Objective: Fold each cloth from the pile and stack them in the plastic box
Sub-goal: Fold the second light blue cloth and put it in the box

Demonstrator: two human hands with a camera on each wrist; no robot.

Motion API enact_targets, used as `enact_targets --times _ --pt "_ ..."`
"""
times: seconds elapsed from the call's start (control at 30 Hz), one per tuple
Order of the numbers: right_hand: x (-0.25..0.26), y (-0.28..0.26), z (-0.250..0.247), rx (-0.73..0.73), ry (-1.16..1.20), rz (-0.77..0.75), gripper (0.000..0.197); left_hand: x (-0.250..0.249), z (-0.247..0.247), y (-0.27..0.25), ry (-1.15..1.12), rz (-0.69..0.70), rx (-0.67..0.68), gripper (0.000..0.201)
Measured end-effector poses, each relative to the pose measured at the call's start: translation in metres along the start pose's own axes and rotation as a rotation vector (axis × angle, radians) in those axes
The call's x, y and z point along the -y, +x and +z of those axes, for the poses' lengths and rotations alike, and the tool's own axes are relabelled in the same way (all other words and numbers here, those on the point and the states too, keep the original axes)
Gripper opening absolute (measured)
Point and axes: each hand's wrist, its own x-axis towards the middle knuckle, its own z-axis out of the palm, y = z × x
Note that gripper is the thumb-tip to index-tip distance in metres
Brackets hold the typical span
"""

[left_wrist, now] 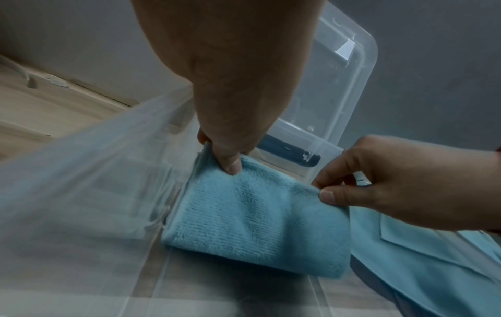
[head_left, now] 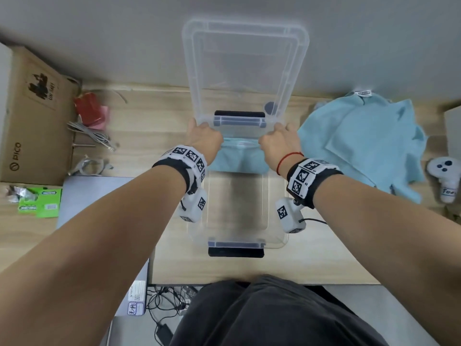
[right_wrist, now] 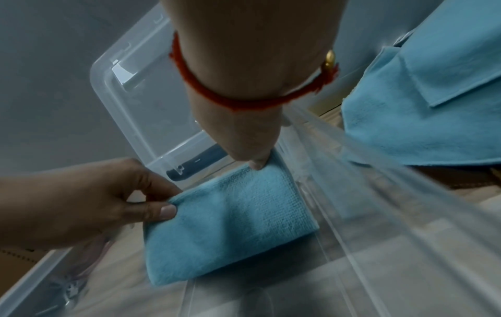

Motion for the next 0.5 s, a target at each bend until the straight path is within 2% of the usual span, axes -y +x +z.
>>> enact_targets --times 0.07,0.17,0.2,0.3,0.37,0.5 --pt "0.001 0.002 0.000 -0.057 0.038 0.028 0.025 0.003 0.000 0.003 -0.054 -0.020 -0.046 0.018" --pt "0.002 0.004 0.002 -0.187 0.148 0.064 0.037 0.007 0.007 0.004 -0.137 -0.030 -0.169 0.048" --pt "0.001 0.004 0.003 -0.222 0.181 0.064 0.039 0.008 0.008 0.002 -0.155 -0.030 -0.215 0.052" --pt "0.000 0.006 0.006 -0.266 0.279 0.002 0.038 0.009 0.002 -0.004 -0.178 -0.013 -0.283 0.051" --pt "0.004 0.006 0.007 -0.210 0.309 -0.074 0.034 0.005 -0.003 -0.004 -0.187 0.037 -0.205 0.050" --pt "0.019 0.004 0.015 0.066 0.228 -0.256 0.030 -0.011 0.008 -0.005 -0.241 0.214 0.109 0.037"
